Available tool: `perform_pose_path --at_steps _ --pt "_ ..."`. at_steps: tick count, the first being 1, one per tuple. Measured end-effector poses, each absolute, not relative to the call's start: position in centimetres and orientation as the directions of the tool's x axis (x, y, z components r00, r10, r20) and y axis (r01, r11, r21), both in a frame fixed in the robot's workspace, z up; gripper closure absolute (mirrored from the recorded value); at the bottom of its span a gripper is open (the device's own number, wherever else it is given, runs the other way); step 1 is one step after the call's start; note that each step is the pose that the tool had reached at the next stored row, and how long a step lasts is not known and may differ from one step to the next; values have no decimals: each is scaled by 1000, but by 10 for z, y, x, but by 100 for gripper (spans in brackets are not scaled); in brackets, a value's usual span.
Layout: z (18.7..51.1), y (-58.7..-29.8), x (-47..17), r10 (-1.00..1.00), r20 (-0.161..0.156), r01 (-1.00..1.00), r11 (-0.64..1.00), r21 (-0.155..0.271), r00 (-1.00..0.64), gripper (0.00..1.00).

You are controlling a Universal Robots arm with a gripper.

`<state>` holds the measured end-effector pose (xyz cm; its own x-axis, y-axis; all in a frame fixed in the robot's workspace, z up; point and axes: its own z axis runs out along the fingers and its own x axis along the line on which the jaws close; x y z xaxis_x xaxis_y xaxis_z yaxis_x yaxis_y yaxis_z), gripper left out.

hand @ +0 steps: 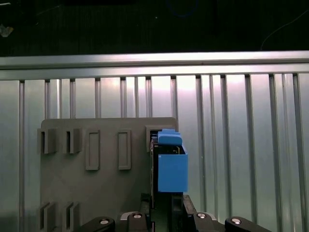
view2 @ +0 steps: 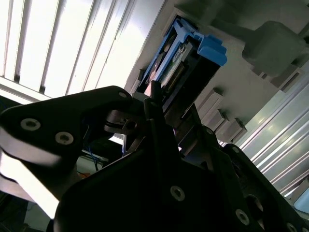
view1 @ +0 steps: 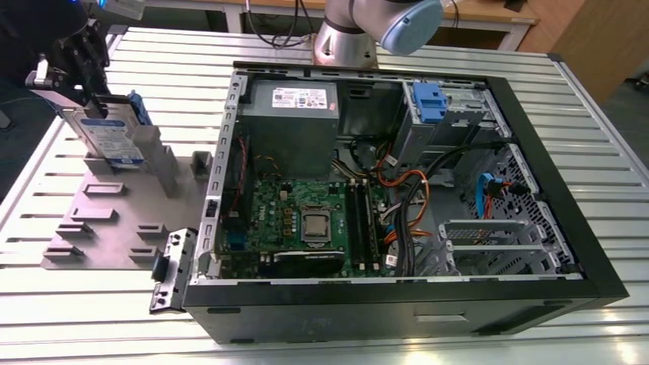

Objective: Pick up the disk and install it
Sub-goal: 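Pick up the disk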

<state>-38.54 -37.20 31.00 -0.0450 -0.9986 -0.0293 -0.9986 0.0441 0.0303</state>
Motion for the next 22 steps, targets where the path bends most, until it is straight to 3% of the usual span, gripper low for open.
perform_pose_path --at_steps 9,22 --pt "311 -372 -385 -999 -29 -999 44 30 -45 65" --pt "350 -372 -385 -999 -29 -999 45 30 -45 65"
